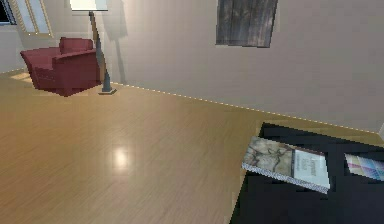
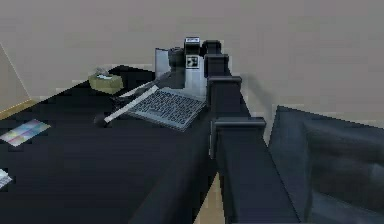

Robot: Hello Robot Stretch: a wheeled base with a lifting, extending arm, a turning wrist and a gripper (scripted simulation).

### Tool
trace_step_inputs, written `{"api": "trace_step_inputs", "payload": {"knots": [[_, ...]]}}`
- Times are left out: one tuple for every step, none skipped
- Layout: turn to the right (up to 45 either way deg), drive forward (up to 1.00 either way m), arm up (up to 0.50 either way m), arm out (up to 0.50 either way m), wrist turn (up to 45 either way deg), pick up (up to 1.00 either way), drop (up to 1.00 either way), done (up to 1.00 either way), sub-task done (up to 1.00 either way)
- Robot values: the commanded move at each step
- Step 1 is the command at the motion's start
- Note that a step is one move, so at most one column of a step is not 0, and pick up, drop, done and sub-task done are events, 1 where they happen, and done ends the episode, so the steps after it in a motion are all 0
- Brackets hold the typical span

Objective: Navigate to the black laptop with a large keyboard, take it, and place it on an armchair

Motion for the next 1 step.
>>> {"api": "trace_step_inputs", "payload": {"knots": [[0.0, 0.0, 0.0, 0.0, 45.0, 0.0, 0.0, 0.0, 0.0]]}}
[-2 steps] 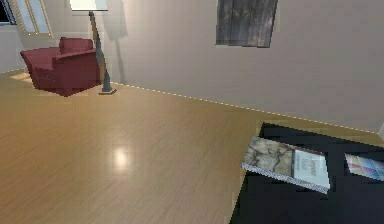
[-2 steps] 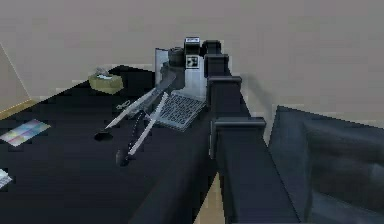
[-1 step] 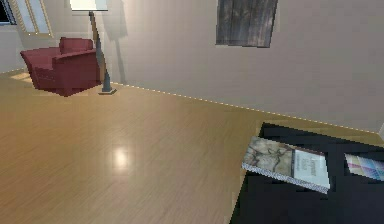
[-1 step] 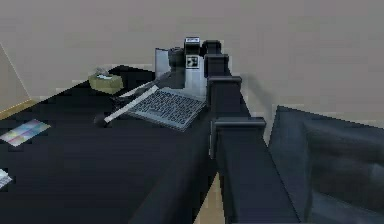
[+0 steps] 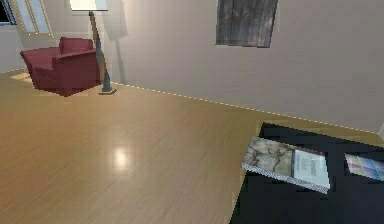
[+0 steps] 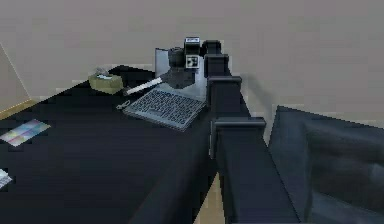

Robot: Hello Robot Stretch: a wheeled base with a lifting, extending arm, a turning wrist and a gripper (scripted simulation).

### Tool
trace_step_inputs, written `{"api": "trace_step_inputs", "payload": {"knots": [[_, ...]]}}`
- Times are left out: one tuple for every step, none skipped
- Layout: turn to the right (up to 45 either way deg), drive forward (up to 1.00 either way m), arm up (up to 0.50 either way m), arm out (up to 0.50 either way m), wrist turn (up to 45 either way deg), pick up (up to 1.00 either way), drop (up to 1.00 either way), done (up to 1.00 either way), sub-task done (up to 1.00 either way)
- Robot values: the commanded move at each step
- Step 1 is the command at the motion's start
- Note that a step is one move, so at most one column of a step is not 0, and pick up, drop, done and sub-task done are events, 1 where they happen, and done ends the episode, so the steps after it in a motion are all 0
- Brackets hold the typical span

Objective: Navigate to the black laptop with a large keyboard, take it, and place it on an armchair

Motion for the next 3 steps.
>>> {"api": "trace_step_inputs", "payload": {"knots": [[0.0, 0.0, 0.0, 0.0, 42.0, 0.0, 0.0, 0.0, 0.0], [0.0, 0.0, -0.24, 0.0, 0.0, 0.0, 0.0, 0.0, 0.0], [0.0, 0.0, 0.0, 0.0, 0.0, 1.0, 0.0, 0.0, 0.0]]}}
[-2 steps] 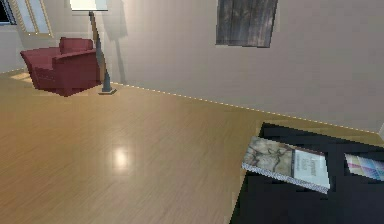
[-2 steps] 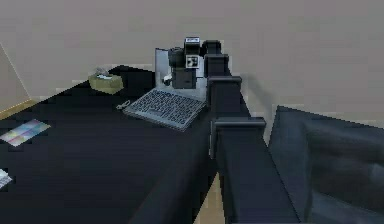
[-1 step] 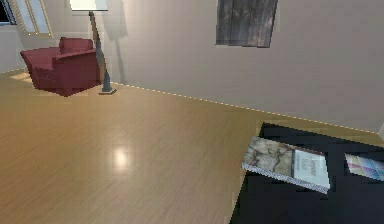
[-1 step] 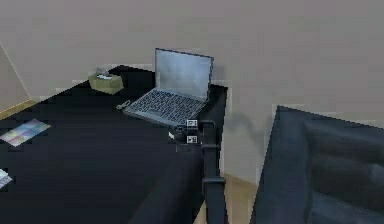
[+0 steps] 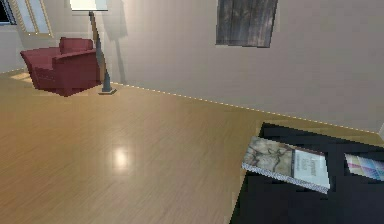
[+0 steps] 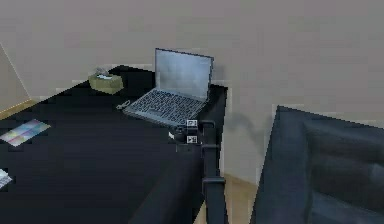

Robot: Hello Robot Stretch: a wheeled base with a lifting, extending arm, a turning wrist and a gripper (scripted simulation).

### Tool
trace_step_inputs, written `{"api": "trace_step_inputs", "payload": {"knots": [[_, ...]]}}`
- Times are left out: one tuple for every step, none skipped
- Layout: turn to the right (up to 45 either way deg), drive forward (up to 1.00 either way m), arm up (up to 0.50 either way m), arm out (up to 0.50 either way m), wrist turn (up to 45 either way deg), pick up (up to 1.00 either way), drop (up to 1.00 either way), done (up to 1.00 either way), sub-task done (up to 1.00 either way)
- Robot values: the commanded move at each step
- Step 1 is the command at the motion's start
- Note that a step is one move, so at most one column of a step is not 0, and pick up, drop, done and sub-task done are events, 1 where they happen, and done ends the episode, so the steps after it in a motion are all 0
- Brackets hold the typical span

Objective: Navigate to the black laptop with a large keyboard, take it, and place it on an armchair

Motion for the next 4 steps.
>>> {"api": "trace_step_inputs", "payload": {"knots": [[0.0, 0.0, 0.1, 0.0, 0.0, 0.0, 0.0, 0.0, 0.0], [0.0, 0.0, 0.14, 0.0, 0.0, 0.0, 0.0, 0.0, 0.0], [0.0, 0.0, 0.0, 0.0, -45.0, 0.0, 0.0, 0.0, 0.0], [0.0, 0.0, 0.0, 0.0, -45.0, 0.0, 0.0, 0.0, 0.0]]}}
